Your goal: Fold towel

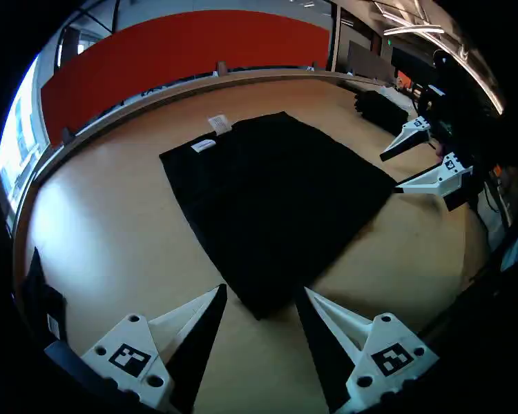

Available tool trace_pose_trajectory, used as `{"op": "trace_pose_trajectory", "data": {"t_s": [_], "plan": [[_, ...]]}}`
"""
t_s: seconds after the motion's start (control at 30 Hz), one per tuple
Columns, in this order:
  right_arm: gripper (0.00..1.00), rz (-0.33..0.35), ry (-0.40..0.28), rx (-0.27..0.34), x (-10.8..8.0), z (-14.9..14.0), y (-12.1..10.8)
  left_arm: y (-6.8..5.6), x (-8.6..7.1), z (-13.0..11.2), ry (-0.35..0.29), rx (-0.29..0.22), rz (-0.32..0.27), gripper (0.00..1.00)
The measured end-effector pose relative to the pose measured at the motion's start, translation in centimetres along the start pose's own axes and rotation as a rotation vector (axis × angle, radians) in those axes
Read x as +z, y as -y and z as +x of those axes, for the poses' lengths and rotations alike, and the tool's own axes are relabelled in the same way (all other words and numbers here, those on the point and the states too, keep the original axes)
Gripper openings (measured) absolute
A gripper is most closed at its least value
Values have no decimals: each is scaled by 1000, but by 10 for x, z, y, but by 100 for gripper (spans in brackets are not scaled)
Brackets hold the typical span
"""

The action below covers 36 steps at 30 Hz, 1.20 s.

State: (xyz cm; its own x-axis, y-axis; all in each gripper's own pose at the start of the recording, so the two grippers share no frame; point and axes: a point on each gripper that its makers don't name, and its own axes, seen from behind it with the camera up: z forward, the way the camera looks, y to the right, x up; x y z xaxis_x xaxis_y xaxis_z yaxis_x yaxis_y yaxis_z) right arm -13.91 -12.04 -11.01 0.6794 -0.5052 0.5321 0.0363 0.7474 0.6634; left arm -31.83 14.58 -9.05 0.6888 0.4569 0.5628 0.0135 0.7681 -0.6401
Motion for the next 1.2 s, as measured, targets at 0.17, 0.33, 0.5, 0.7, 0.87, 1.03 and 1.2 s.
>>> {"op": "trace_pose_trajectory", "data": {"t_s": [0.17, 0.33, 0.5, 0.7, 0.87, 1.03, 1.2], "plan": [[100, 7, 5, -7, 1, -3, 0, -1, 3, -5, 17, 14, -2, 71], [100, 10, 10, -7, 3, -5, -1, -2, 4, -7, 21, 27, -4, 71], [100, 16, 14, -13, 4, -7, -1, -3, 4, -7, 24, 41, -7, 71], [92, 37, 20, -13, 4, -9, 2, -3, 5, -7, 25, 44, -4, 71], [86, 51, 18, -6, 4, -10, 5, -3, 6, -7, 23, 43, -3, 71], [77, 60, 19, -12, 3, -9, 7, -3, 6, -7, 25, 36, 2, 71], [69, 62, 19, -10, 4, -9, 7, -4, 5, -7, 29, 28, 8, 71]]}}
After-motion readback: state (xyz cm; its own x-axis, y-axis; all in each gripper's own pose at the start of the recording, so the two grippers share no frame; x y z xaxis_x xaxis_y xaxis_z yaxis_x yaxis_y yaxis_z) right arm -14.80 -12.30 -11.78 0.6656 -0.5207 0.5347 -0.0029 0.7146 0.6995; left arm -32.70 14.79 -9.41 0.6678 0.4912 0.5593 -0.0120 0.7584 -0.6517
